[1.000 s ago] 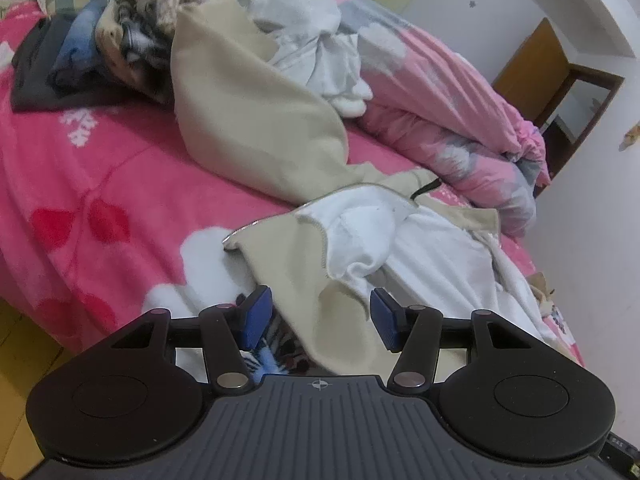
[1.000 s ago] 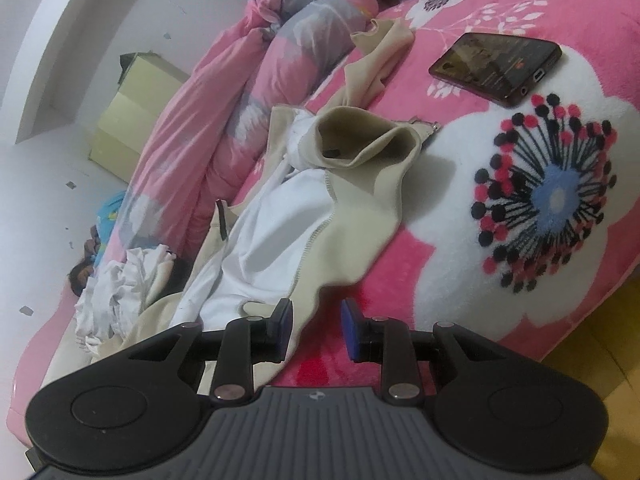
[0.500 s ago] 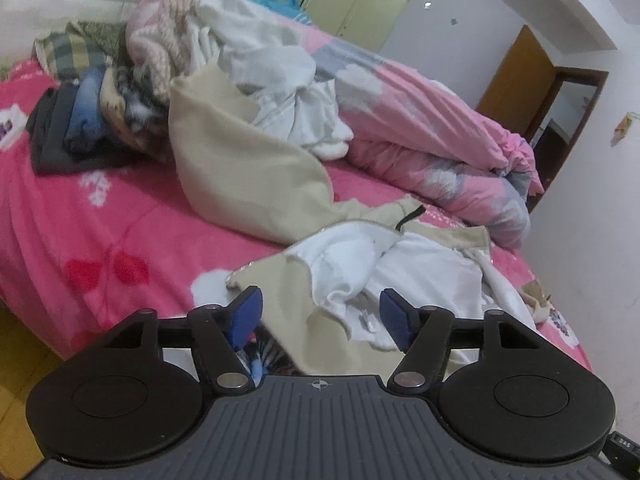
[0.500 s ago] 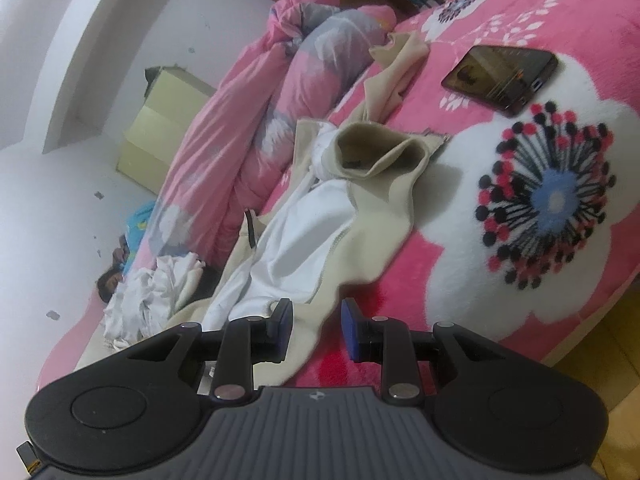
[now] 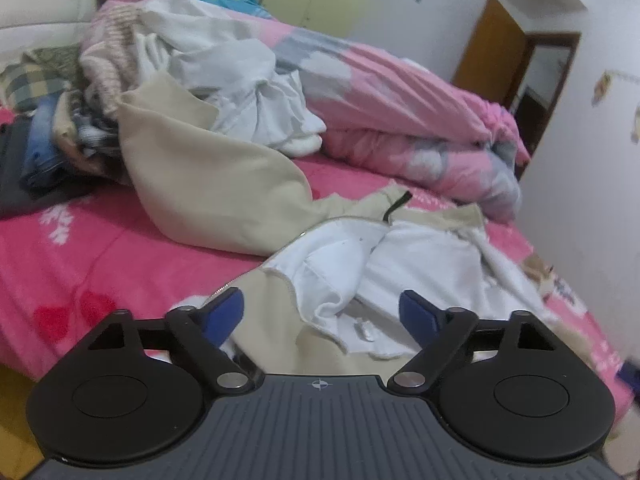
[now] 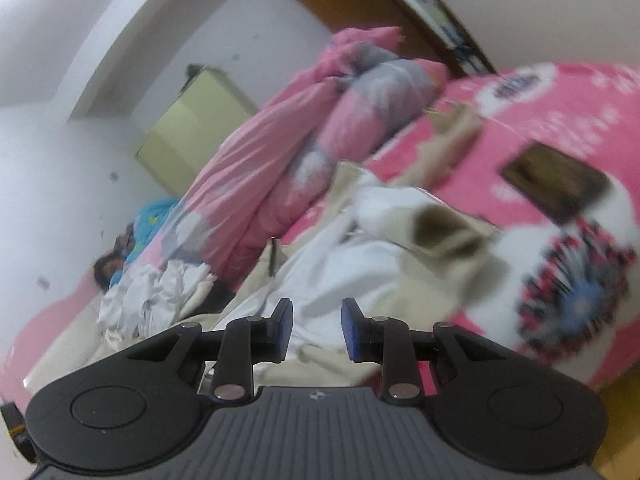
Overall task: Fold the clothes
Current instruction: 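Grasp the jacket's zipper edge with the right gripper and lift it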
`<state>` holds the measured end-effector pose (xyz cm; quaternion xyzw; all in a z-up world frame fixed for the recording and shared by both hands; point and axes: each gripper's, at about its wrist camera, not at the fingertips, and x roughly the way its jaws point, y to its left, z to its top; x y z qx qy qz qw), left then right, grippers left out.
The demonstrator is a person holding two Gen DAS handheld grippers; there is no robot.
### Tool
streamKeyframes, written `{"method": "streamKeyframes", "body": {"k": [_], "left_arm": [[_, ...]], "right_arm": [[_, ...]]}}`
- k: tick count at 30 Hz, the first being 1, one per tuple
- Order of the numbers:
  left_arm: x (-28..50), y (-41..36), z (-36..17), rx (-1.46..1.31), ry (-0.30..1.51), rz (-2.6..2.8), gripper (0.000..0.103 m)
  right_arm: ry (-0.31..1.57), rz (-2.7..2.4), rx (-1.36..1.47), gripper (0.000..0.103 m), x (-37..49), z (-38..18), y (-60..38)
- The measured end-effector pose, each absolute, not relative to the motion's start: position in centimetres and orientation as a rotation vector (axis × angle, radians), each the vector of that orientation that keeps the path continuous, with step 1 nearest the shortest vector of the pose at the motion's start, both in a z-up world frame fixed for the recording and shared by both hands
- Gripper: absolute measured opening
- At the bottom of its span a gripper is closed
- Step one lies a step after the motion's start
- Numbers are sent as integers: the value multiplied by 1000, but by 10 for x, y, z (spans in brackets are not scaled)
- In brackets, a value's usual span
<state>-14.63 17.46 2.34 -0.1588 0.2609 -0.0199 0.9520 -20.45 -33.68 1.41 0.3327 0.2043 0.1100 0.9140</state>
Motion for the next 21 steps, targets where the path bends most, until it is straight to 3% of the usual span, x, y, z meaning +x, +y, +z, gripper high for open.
{"method": "streamKeyframes", "body": {"k": [13,21], "left_arm": [[-69,191,-14,-277,572,-43,94],[-54,208,-39,-306,441,62,94]], "right_arm": [[591,426,387,28,-10,38,-221],[691,462,217,26,157,11,-158]]}}
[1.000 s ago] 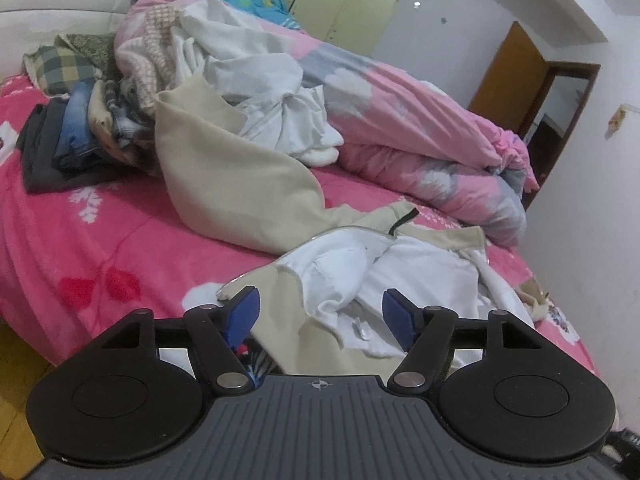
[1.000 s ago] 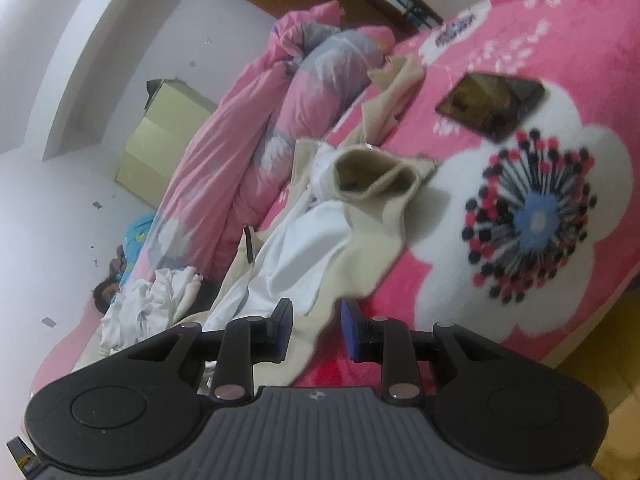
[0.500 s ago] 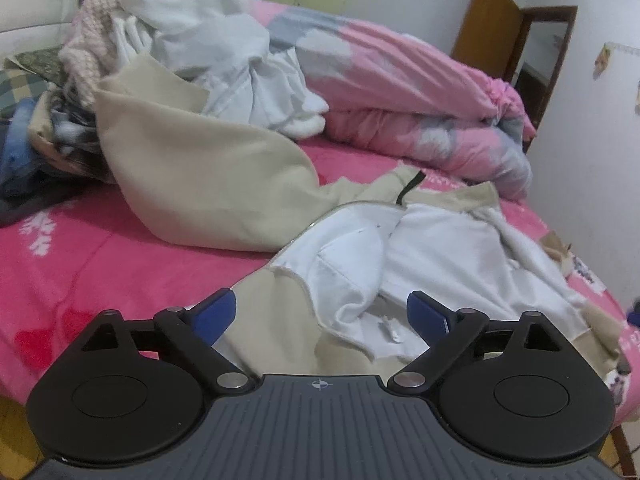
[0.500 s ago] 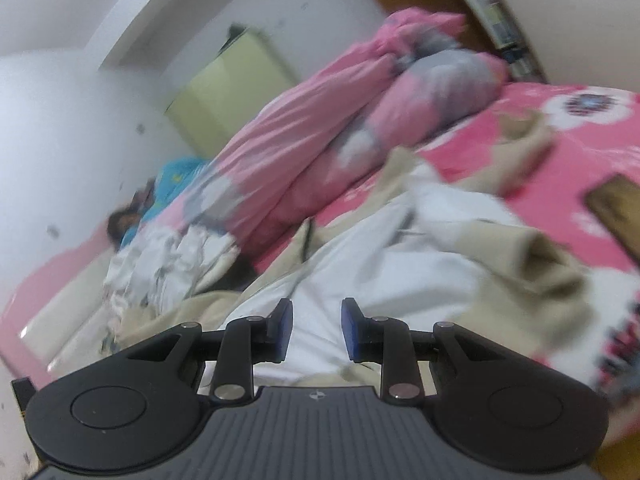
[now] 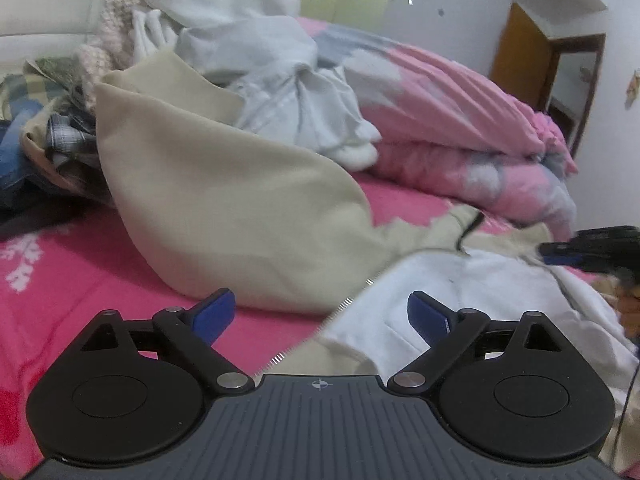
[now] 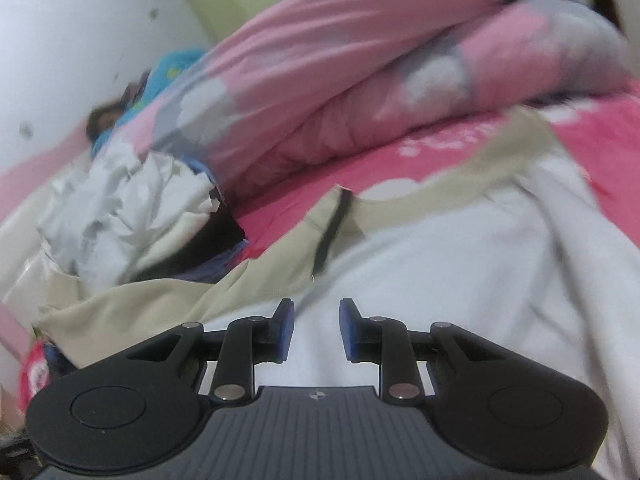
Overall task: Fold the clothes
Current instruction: 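Grasp the jacket's zipper edge with the right gripper and lift it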
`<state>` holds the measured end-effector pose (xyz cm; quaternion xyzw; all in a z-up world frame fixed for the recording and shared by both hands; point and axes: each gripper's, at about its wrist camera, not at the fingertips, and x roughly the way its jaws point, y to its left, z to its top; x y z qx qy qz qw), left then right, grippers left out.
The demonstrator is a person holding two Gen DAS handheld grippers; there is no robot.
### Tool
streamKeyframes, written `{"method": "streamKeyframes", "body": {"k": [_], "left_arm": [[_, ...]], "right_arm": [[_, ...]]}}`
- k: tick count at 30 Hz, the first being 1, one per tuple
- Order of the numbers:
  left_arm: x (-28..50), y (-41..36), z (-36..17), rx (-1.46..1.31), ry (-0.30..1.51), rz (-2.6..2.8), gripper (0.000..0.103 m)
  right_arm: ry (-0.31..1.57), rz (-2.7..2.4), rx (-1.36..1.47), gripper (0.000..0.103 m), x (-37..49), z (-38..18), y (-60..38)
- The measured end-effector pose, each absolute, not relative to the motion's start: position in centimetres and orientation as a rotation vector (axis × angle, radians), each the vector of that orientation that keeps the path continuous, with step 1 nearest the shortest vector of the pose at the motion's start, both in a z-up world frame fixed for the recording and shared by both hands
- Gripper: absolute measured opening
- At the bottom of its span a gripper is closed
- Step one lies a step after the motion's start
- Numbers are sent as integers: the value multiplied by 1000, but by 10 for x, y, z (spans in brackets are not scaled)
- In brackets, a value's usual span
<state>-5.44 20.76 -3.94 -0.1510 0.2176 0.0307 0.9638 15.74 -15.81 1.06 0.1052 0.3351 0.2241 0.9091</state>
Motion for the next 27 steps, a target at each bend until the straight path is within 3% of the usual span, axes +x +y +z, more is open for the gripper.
{"method": "streamKeyframes", "body": {"k": [2,4,9,12,27], "left_arm": [[-47,211,-47,-327,460,50,94],[-42,214,-54,-347,474,37,94],[-36,219,-73,-394,445,16,95],[-32,226,-84,-445,442,3,95],[-26,232,-93,-498,428,-40,100]], "right_arm": [[690,444,65,26,190,0,-133],[719,447,3,14,218,-14,-116],[799,501,-77,11,265,-49,-81],[834,482,-118,0,288,-68,-63],[722,363,-137,0,372,-80,-24]]}}
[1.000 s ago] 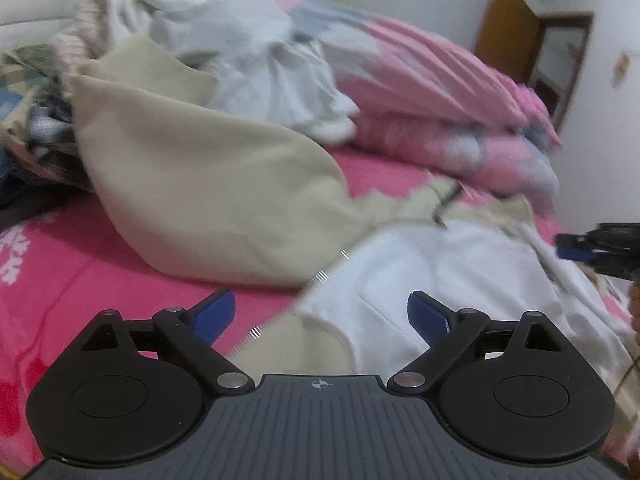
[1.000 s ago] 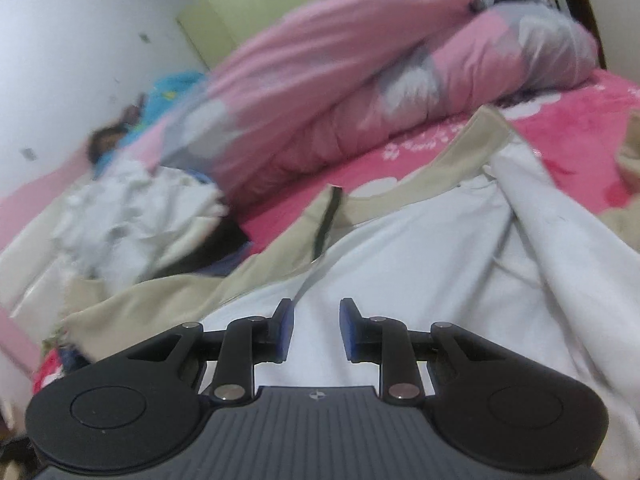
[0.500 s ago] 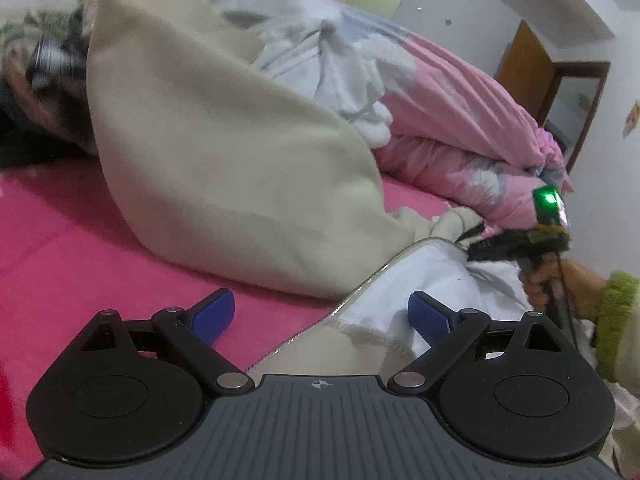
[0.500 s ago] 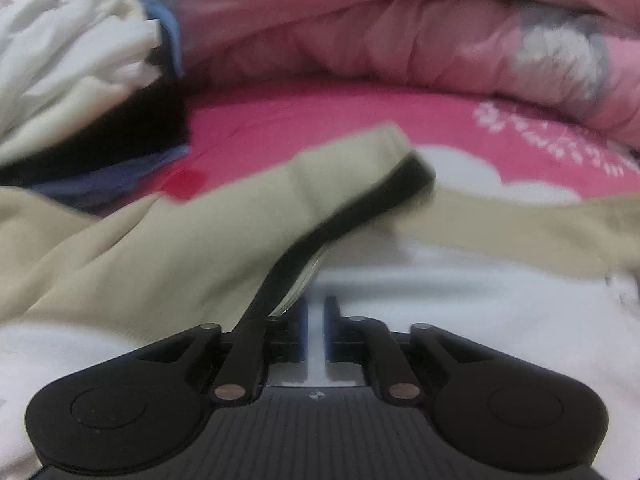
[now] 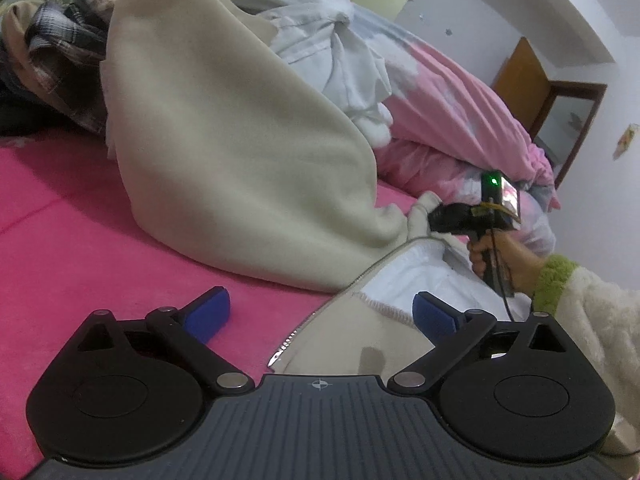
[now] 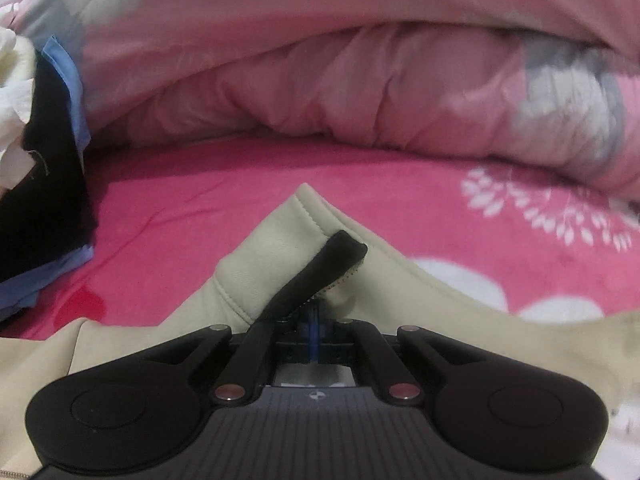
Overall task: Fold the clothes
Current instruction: 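Grasp the jacket's zipper edge with the right gripper and lift it, then open the right gripper and move it over the white lining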
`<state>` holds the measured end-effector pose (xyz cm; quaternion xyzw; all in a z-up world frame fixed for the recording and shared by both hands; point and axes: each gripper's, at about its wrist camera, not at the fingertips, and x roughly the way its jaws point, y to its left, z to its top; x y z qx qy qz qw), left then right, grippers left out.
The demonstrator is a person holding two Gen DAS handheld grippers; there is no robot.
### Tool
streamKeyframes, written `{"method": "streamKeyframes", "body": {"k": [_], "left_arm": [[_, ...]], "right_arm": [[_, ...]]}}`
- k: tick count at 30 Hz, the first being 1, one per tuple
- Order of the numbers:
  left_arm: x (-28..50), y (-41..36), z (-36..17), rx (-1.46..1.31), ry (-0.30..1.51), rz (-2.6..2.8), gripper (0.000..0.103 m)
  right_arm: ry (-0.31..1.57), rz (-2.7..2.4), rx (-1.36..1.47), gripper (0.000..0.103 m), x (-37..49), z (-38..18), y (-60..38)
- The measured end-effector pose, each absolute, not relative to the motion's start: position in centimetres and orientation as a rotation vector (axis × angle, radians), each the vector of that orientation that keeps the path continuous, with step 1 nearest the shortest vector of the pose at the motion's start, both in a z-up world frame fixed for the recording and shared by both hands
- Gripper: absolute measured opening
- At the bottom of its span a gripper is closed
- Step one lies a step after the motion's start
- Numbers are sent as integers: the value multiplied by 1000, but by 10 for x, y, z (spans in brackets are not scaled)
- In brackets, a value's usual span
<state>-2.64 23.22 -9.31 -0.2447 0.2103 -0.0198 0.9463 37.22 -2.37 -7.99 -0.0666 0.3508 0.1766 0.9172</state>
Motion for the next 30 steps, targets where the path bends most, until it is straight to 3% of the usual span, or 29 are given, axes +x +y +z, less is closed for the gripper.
{"method": "streamKeyframes", "body": {"k": [8,11,20,25,30], "left_arm": [[-26,232,-94,-500,435,-43,100],[-27,233,-94,-512,434,-47,100],[-50,233,-87,-621,461,-103,100],[-74,212,-83,-665,519,-172,100],[-73,177,-85,-517,560,-148,100]], "right_arm": [[716,358,-144,0,371,-67,-23],[739,334,-79,8,355,-40,-48],[830,374,47,10,219,29,-181],[960,315,32,10,177,2,-217],[972,271,26,10,192,-38,-217]]}}
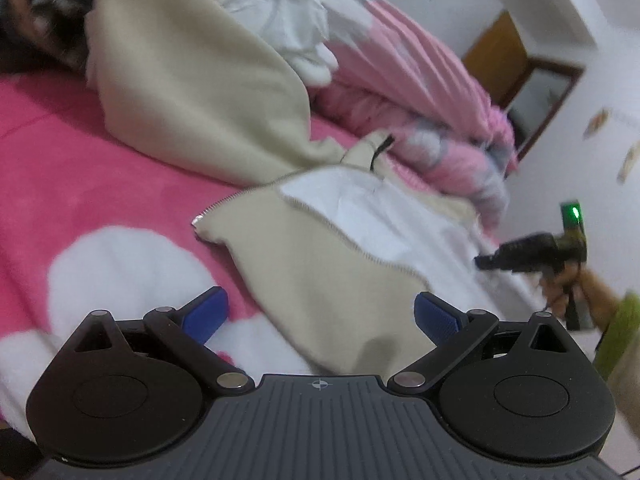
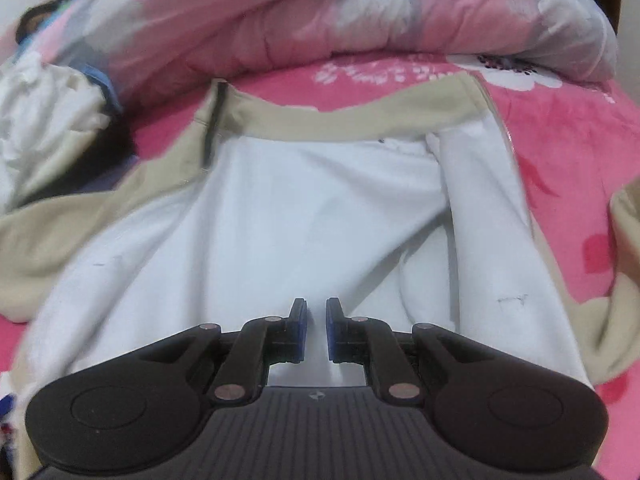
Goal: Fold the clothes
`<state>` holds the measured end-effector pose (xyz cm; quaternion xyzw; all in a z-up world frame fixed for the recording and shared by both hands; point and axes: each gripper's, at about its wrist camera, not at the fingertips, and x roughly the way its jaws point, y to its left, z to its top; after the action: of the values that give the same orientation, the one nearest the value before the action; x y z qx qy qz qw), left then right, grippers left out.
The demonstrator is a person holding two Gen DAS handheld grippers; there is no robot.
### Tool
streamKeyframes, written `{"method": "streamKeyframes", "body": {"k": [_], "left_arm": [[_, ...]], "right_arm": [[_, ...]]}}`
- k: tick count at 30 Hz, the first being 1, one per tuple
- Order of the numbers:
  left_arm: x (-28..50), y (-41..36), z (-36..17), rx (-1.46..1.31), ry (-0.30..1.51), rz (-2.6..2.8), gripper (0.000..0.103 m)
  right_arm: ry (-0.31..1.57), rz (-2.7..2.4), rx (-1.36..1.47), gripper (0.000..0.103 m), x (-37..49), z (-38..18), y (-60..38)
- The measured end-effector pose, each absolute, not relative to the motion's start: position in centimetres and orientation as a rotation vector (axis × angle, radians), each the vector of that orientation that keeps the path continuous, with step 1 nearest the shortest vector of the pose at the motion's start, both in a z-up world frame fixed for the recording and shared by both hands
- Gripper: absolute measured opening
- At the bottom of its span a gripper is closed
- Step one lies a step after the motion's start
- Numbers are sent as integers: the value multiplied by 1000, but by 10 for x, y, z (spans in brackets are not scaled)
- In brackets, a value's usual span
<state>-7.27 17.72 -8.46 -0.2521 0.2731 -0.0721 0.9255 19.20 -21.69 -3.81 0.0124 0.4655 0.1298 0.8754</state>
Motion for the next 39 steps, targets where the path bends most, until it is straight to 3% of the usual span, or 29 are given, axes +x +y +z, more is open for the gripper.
{"method": "streamKeyframes", "body": {"k": [3,14,21,25,27,31,35,39], "left_arm": [[-70,170,-87,-458,561,-140,100],[-74,170,-100,-347,514,-181,100],[-73,176,-102,-390,489,-203,102],[-74,181,-99,-444,462,-209,102],[-73,184,-96,-474,440,-217,102],[-67,185,-97,-490,465,-213,102],[-70,181,-96,-476,480,-225,102],[-77,181,-95,-505,477,-256,102]], "right_arm": [[960,85,-138,0,215,-66,-223],[874,-326,-151,0,306,-82,-307],[790,-81,-61,0,249,-30,-282],[929,244,21,0,211,-28,-239],[984,263,-118,0,202,-45,-215],[886,-12,-410,0,233,-73,-211],[897,-187,-227,0,286,-77,-247],[889,-158,79,2,275,-52,-271]]}}
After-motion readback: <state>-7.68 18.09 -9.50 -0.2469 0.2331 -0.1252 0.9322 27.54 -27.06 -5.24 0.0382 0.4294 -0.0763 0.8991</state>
